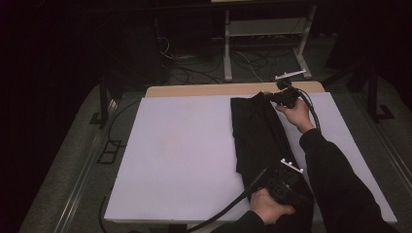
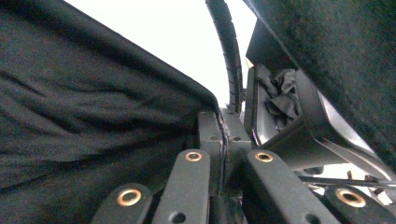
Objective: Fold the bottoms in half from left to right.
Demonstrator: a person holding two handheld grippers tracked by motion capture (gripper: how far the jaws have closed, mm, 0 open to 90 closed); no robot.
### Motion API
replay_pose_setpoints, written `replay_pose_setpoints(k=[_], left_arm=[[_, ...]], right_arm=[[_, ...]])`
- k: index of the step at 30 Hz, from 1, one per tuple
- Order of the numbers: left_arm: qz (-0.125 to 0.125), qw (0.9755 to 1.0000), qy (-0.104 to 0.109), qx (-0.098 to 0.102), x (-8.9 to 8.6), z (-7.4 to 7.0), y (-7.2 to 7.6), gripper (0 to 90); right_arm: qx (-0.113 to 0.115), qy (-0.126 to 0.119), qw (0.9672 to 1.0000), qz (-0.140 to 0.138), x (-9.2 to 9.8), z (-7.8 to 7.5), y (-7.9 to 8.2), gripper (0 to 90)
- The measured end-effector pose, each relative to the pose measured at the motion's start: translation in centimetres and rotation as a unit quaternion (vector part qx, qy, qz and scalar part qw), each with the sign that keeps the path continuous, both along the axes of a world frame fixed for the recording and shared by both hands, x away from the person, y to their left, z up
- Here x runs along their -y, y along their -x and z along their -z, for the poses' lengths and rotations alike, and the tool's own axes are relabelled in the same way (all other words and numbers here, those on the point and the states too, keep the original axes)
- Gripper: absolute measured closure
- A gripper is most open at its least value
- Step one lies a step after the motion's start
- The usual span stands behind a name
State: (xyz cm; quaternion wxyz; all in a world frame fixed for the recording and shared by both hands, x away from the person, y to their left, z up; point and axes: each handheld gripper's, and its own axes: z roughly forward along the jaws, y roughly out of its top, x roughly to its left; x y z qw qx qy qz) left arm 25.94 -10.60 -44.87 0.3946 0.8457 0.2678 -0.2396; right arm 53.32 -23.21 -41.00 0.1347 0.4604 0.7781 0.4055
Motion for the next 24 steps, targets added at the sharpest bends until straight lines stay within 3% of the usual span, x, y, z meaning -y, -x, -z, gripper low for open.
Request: replay_pose_setpoints(k=[2,5,10,14,18,22,24], left_arm=[[-0.003,1.0,0.005,-0.005,0.0,0.1,0.0,80.2],[-0.018,0.9997,0.013,0.009,-0.3,-0.1,0.2,64.4],[-0.032,0.9984,0.024,0.039,-1.5,-0.8,0.0,38.7],[-0.048,0.9964,0.036,0.059,-2.9,-1.2,-0.8,27.5],[-0.069,0.9929,0.046,0.086,-4.2,-1.7,-1.7,22.5],[-0.074,0.9882,0.053,0.124,-5.4,-2.3,-2.1,13.2],[-0.078,0.985,0.056,0.143,-6.0,-2.8,-2.4,10.6]], right_arm=[[-0.001,0.005,1.0,-0.002,-0.2,0.2,0.0,85.8],[-0.012,0.011,0.9998,0.008,-0.2,0.5,0.0,82.2],[-0.024,0.008,0.9991,0.033,0.6,0.6,0.2,63.2],[-0.019,-0.004,0.9988,0.045,1.4,0.1,0.6,47.9],[-0.01,-0.011,0.9989,0.044,1.9,-0.6,1.3,34.5],[-0.004,-0.013,0.9993,0.036,2.3,-1.3,2.1,13.1],[-0.005,-0.013,0.9994,0.031,2.5,-1.5,2.6,10.3]])
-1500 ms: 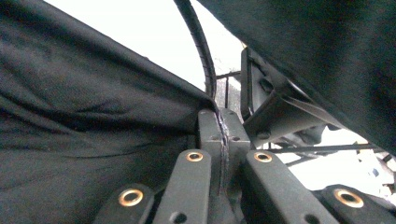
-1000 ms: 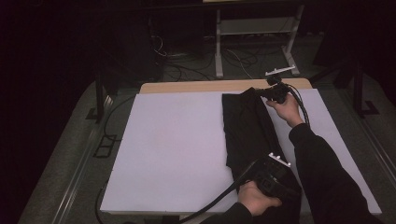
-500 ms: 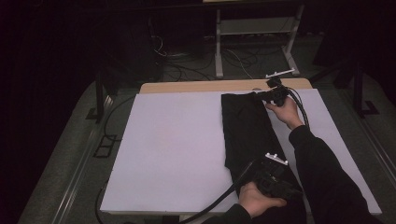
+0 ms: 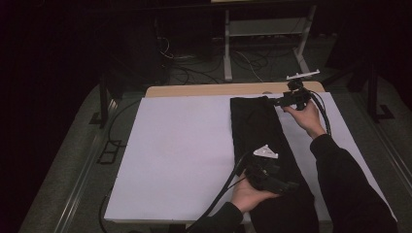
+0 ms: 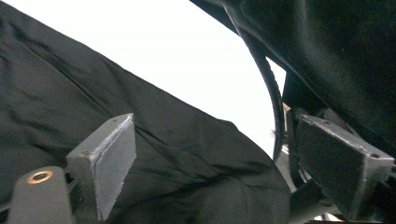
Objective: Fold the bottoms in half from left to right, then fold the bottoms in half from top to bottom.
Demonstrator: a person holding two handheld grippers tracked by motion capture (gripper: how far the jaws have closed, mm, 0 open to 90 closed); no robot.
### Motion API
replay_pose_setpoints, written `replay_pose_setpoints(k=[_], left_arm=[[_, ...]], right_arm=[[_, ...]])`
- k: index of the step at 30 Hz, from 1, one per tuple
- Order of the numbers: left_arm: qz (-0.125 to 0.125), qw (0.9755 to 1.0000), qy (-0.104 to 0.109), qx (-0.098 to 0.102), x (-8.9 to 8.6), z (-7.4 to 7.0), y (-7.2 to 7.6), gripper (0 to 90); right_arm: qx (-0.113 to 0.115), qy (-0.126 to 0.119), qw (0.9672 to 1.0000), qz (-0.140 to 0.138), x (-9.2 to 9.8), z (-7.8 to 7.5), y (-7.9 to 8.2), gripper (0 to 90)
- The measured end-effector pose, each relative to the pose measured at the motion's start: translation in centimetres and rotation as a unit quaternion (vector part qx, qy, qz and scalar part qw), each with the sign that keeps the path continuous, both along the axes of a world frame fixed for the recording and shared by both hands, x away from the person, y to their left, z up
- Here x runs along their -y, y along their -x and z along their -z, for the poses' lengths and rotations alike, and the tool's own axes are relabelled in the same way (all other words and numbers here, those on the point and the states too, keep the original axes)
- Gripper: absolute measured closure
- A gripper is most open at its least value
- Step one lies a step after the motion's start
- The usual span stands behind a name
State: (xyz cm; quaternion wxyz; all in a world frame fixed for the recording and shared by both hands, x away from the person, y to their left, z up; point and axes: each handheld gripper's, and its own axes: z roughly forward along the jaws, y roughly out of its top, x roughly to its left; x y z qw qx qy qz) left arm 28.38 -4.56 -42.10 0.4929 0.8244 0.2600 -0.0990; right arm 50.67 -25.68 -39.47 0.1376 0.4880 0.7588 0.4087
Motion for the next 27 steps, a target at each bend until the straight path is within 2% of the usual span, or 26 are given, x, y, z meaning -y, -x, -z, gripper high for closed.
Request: replay_pose_setpoints(k=[3,5,12,18,27], left_arm=[[-0.008,0.9997,0.011,0.023,-1.1,-0.9,-0.6,6.1],[-0.012,0.9993,0.008,0.036,-1.7,-1.4,-0.9,3.1],[-0.023,0.998,0.021,0.056,-3.7,-2.7,-2.1,0.0],[-0.016,0.9969,0.007,0.077,-4.5,-3.6,-2.8,0.0],[-0.024,0.9951,-0.002,0.096,-5.5,-4.4,-4.1,0.0]], right_arm=[[0.006,0.001,1.0,0.005,0.4,-0.4,0.7,0.0],[0.005,-0.008,0.9999,0.006,0.8,-0.6,1.0,0.0],[0.007,-0.024,0.9996,0.011,1.9,-1.0,1.8,0.0],[0.009,-0.033,0.9994,0.008,2.4,-0.9,2.4,0.0],[0.014,-0.042,0.999,0.001,2.3,-1.1,2.7,0.0]])
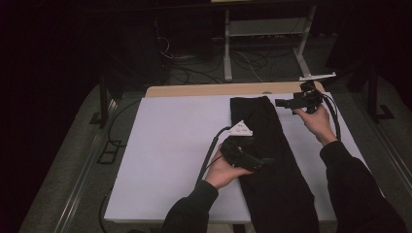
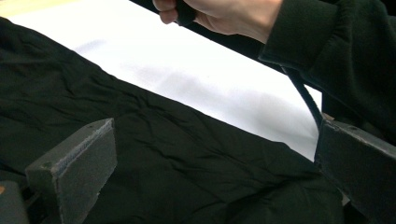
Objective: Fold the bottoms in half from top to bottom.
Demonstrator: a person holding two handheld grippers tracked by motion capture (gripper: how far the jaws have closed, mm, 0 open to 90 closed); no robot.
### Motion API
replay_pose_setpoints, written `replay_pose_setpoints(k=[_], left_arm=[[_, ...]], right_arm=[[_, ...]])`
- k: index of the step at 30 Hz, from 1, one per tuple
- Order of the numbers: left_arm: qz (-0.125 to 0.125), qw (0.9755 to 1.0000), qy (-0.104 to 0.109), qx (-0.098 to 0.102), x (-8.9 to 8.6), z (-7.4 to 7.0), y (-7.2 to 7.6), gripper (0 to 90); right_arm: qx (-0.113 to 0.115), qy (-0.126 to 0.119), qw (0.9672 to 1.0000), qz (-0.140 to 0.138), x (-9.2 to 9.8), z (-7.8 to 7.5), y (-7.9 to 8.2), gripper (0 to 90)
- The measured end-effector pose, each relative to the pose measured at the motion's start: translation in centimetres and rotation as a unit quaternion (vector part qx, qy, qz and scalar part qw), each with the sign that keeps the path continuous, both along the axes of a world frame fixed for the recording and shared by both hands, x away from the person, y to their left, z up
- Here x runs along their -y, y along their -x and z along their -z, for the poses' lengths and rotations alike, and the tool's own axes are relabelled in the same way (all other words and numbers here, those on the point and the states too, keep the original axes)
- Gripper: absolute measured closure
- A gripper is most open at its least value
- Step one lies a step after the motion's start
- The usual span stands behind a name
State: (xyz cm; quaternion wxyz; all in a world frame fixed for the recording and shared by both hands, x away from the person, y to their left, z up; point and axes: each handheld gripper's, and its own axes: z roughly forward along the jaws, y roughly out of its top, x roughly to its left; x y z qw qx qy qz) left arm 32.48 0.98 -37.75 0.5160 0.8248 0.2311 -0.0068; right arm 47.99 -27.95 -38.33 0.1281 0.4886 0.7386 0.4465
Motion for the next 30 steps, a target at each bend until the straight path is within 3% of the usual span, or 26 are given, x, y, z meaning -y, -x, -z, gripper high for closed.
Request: replay_pose_setpoints(k=[12,24,30], left_arm=[[-0.004,0.9996,-0.008,0.028,-1.9,-1.4,-1.6,0.0],[-0.008,0.9991,-0.025,0.035,-3.2,-2.1,-3.7,0.0],[-0.013,0.9989,-0.024,0.037,-3.9,-2.5,-4.9,0.0]], right_arm=[[-0.004,0.003,0.9999,-0.013,-0.8,0.0,0.1,0.0],[0.001,-0.003,0.9996,-0.027,-2.0,-0.1,0.6,0.0],[-0.002,-0.001,0.9996,-0.029,-1.9,0.2,0.8,0.0]])
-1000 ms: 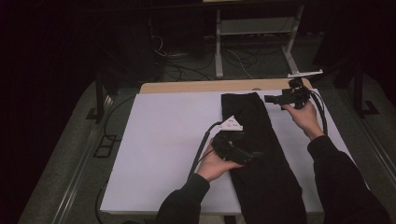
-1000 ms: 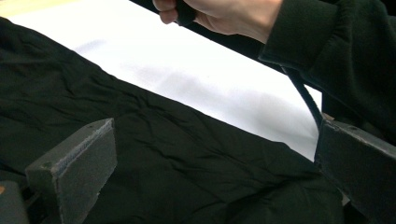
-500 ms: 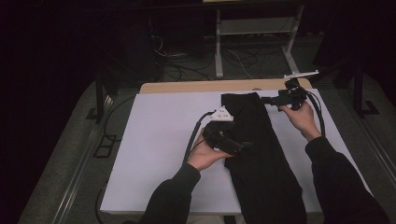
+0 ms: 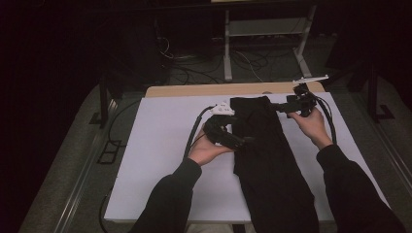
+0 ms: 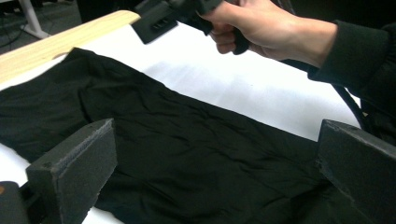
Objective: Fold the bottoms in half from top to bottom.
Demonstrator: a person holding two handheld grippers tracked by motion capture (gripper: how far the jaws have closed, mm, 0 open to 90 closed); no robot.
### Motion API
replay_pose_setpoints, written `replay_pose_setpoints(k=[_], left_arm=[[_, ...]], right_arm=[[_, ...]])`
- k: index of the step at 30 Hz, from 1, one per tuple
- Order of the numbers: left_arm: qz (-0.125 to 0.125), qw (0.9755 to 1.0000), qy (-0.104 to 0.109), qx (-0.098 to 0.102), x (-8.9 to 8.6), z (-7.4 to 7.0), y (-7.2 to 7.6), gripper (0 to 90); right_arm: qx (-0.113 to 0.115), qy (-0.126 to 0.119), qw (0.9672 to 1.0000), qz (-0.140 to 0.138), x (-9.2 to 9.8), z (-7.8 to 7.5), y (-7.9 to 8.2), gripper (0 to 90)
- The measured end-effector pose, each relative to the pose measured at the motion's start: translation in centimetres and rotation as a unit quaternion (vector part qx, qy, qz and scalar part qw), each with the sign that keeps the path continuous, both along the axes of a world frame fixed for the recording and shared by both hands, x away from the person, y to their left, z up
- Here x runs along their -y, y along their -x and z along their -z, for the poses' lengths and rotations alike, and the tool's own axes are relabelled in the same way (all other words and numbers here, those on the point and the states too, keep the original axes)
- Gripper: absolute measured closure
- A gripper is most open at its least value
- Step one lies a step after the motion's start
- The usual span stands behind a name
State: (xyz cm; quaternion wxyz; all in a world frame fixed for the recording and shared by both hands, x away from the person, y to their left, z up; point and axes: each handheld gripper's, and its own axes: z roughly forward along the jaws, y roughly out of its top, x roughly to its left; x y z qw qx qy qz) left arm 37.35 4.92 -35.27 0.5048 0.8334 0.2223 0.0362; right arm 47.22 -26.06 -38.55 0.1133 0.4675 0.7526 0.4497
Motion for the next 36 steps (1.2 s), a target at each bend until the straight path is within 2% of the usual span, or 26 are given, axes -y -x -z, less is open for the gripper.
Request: replay_pose_setpoints(k=[9,13,24,36], left_arm=[[-0.008,0.9999,0.002,0.006,-0.8,-0.8,-1.9,0.0],[-0.017,0.9998,-0.004,0.001,-0.9,-0.7,-2.8,0.0],[-0.042,0.999,-0.006,-0.013,-1.4,-0.6,-5.4,0.0],[-0.062,0.9978,-0.005,-0.021,-1.4,0.1,-7.4,0.0]], right_arm=[[-0.002,-0.007,1.0,0.001,0.7,0.3,0.4,0.0],[-0.001,-0.006,1.0,0.005,1.0,0.4,0.5,0.0],[-0.003,-0.005,1.0,0.004,1.3,0.6,0.8,0.0],[-0.003,-0.006,1.0,0.0,1.1,0.7,0.8,0.0]])
